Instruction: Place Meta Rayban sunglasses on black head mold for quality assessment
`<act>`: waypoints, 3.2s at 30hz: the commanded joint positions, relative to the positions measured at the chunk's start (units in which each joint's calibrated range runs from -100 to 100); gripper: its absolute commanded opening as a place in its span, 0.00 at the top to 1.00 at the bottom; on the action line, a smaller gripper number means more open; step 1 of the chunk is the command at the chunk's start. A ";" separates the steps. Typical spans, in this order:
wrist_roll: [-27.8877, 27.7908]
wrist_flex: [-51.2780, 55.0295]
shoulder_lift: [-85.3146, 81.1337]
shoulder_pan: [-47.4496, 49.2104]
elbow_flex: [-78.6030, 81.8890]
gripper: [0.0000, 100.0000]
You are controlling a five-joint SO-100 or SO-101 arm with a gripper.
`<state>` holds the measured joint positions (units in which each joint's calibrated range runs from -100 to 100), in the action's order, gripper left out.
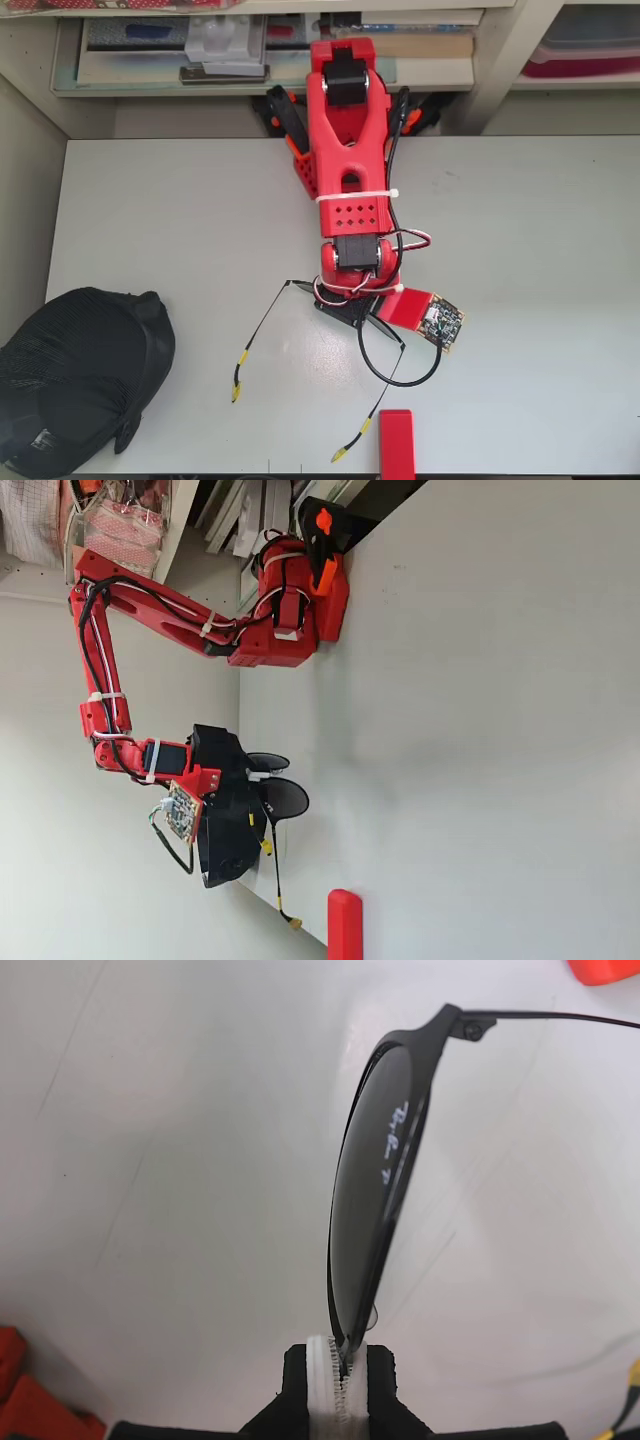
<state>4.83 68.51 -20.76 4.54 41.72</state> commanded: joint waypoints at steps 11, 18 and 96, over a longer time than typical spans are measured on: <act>-7.22 -0.02 -5.01 -4.94 -4.05 1.00; -15.48 3.01 -5.01 -11.82 -11.15 1.00; -34.02 13.14 -24.08 -73.22 -2.14 1.00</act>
<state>-30.54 82.65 -42.52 -68.74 40.10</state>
